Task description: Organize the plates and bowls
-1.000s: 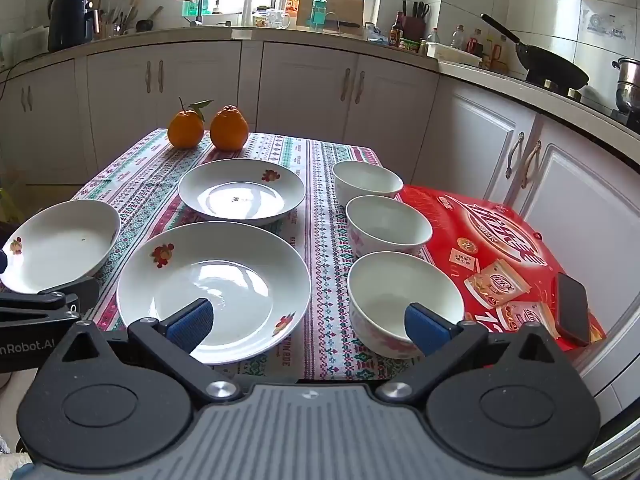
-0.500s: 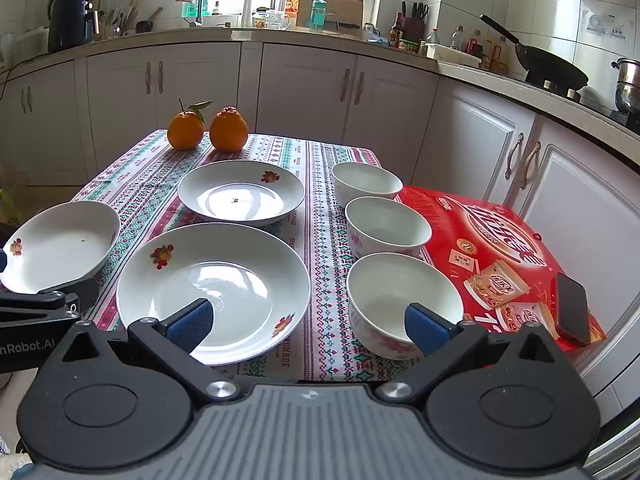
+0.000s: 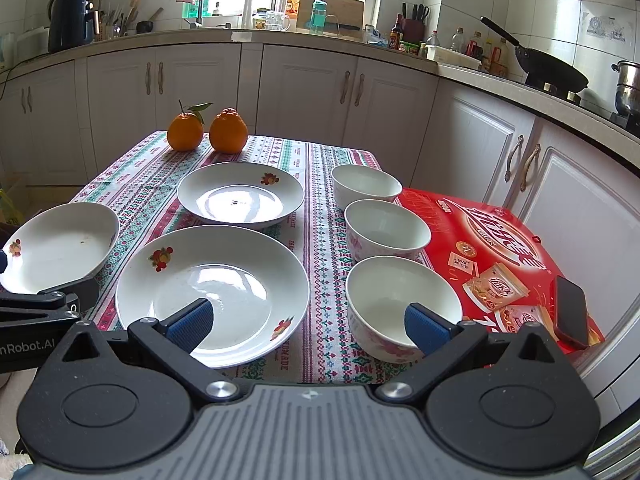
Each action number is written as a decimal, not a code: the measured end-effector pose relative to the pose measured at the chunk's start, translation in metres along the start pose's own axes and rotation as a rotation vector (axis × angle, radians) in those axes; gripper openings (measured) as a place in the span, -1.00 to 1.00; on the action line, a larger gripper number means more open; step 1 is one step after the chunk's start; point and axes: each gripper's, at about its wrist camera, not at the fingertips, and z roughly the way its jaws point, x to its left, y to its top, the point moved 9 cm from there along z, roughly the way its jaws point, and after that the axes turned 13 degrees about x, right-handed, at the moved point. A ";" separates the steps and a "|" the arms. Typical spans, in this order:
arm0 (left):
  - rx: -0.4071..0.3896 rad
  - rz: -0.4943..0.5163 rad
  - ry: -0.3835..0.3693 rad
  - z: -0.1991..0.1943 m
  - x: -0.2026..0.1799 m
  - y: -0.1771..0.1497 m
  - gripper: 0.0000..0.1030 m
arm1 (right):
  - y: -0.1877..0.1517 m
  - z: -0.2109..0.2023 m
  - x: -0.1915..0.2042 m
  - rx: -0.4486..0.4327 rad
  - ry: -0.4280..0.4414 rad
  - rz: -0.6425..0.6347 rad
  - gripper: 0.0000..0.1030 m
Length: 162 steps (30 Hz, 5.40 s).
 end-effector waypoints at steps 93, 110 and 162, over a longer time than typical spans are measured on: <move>0.041 0.047 0.014 0.036 0.129 -0.017 0.97 | 0.137 0.051 0.104 -0.018 0.469 -0.230 1.00; 0.104 0.192 -0.114 0.075 0.129 -0.037 0.97 | 0.115 0.113 0.205 0.301 0.662 -0.511 1.00; 0.150 0.254 -0.262 0.095 0.127 -0.017 0.92 | 0.128 0.165 0.258 0.522 0.904 -0.614 0.39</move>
